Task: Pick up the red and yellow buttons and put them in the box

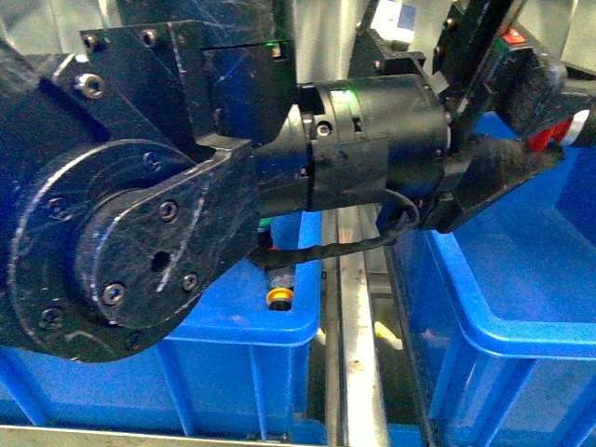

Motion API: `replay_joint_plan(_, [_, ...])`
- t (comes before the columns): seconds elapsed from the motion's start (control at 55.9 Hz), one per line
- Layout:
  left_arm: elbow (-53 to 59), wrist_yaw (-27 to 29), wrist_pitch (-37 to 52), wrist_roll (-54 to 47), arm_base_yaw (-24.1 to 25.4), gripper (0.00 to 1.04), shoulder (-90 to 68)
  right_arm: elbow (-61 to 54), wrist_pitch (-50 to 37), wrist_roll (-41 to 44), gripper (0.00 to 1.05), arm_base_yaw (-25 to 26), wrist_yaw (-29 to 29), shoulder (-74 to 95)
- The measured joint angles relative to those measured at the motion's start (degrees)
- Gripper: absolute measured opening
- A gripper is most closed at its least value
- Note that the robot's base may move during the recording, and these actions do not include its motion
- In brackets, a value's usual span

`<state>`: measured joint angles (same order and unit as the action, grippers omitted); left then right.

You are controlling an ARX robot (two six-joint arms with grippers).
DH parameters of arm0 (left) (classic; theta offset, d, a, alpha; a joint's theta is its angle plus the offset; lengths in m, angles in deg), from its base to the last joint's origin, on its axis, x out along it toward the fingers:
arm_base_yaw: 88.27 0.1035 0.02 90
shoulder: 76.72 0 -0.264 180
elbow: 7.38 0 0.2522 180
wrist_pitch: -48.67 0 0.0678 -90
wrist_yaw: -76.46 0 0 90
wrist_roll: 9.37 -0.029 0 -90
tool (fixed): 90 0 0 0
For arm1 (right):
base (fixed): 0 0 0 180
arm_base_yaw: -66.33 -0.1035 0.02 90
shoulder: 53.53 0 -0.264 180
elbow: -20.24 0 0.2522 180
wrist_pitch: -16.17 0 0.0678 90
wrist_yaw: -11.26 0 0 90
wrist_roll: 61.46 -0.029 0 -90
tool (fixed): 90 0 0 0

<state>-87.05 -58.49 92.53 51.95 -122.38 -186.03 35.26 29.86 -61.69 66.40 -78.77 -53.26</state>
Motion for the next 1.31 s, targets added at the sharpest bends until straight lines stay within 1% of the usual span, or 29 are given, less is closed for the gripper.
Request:
replay_joint_plan(0.089, [-1.3,0.0,-1.7,-0.5,-0.5,0.34,-0.3,0.0,-0.2,0.6,0.98,-0.3,-1.0,0.1])
replay_joint_plan(0.125, [-1.6,0.2,-1.9,-0.7,-0.5,0.34,-0.3,-0.2,-3.3,3.3,0.98,-1.9,-6.3,1.4])
replay_joint_plan(0.143, [-1.7,0.2,-2.3,-1.0,-0.5,0.34,-0.3,-0.3,-6.9,5.7,0.98,-2.6,-9.9,3.0])
replay_joint_plan(0.161, [-1.7,0.2,-2.5,-1.0,-0.5,0.34,-0.3,-0.2,-11.4,9.8,0.98,-2.6,-11.7,5.0])
replay_joint_plan(0.179, [-1.7,0.2,-2.5,-1.1,-0.5,0.34,-0.3,-0.1,-14.0,11.8,0.98,-2.3,-11.4,6.1])
replay_joint_plan(0.215, [-1.8,0.4,-2.6,-1.3,-0.5,0.34,-0.3,0.1,-20.7,17.3,0.98,-0.6,-8.7,9.8])
replay_joint_plan(0.25, [-1.9,1.0,-3.0,-1.7,-0.4,0.34,-0.3,0.8,-28.8,24.5,0.98,3.2,-3.2,15.4])
replay_joint_plan(0.304, [-1.9,1.0,-3.7,-2.3,-0.4,0.34,-0.3,5.6,-43.0,34.9,0.98,12.8,8.3,27.8])
replay_joint_plan(0.358, [-1.9,1.1,-4.1,-2.8,-0.4,0.34,-0.3,10.7,-50.6,37.5,0.98,17.9,13.5,35.2])
replay_joint_plan(0.411, [-1.9,1.3,-4.9,-3.3,-0.4,0.34,-0.2,16.0,-55.5,38.1,0.98,21.0,13.7,41.6])
replay_joint_plan(0.483, [-1.9,1.7,-5.3,-3.7,-0.3,0.34,0.0,22.1,-53.9,35.6,0.98,22.5,9.2,47.7])
replay_joint_plan(0.554, [-1.9,2.1,-6.1,-4.2,-0.2,0.34,0.7,28.5,-45.5,27.6,0.98,22.8,3.0,53.0])
replay_joint_plan(0.59, [-1.9,2.2,-6.5,-4.7,-0.3,0.34,1.3,31.5,-39.8,20.4,0.98,22.6,-0.2,55.6])
replay_joint_plan(0.608, [-1.9,2.3,-6.6,-4.9,-0.3,0.34,1.4,32.3,-38.3,19.5,0.98,22.5,-0.7,56.1])
replay_joint_plan(0.697, [-2.2,2.7,-7.8,-5.7,-0.8,0.34,2.3,39.2,-24.0,-0.7,0.98,20.4,-1.2,60.3])
replay_joint_plan(0.715, [-2.2,2.8,-7.9,-5.8,-0.8,0.34,2.4,39.8,-22.9,-2.8,0.98,20.1,-1.1,60.6])
replay_joint_plan(0.733, [-2.4,2.9,-8.1,-6.0,-0.9,0.34,2.5,40.9,-21.0,-8.3,0.98,19.4,-0.6,61.2])
replay_joint_plan(0.751, [-2.5,3.0,-8.2,-6.1,-1.0,0.34,2.5,41.3,-20.5,-9.4,0.98,19.1,-0.2,61.4])
replay_joint_plan(0.769, [-2.6,3.1,-8.3,-6.1,-1.0,0.34,2.6,42.1,-19.6,-14.6,0.98,18.4,0.5,61.9])
replay_joint_plan(0.823, [-3.1,3.4,-8.7,-6.5,-1.2,0.34,2.7,44.0,-18.2,-25.1,0.98,16.6,2.7,62.9])
replay_joint_plan(0.841, [-3.3,3.6,-8.8,-6.5,-1.2,0.34,2.8,44.3,-18.1,-26.3,0.98,16.3,3.1,63.1])
replay_joint_plan(0.876, [-3.6,4.1,-9.3,-7.0,-1.3,0.34,2.9,45.2,-18.3,-35.6,0.98,15.3,5.2,63.8])
replay_joint_plan(0.894, [-3.7,4.2,-9.4,-7.1,-1.3,0.34,2.9,45.3,-18.4,-36.6,0.98,15.1,5.7,64.0])
replay_joint_plan(0.912, [-3.9,4.5,-9.6,-7.2,-1.4,0.34,3.0,45.6,-18.7,-41.7,0.98,14.9,6.6,64.3])
replay_joint_plan(0.93, [-4.0,4.7,-9.9,-7.4,-1.4,0.34,3.0,45.6,-18.9,-42.7,0.98,14.8,7.0,64.4])
replay_joint_plan(0.966, [-4.2,4.8,-10.3,-7.8,-1.5,0.34,3.2,45.7,-20.2,-52.7,0.98,14.5,8.5,65.1])
replay_joint_plan(1.019, [-4.5,5.2,-10.7,-8.2,-1.7,0.34,3.4,45.7,-21.5,-63.8,0.98,14.4,8.4,65.8])
replay_joint_plan(1.127, [-5.3,5.9,-11.1,-8.8,-2.2,0.34,3.6,45.0,-22.6,-75.4,0.98,14.4,8.4,66.2])
replay_joint_plan(1.306, [-6.8,6.6,-12.7,-10.1,-3.1,0.34,3.6,41.6,-21.4,-82.8,0.98,12.8,8.7,65.9])
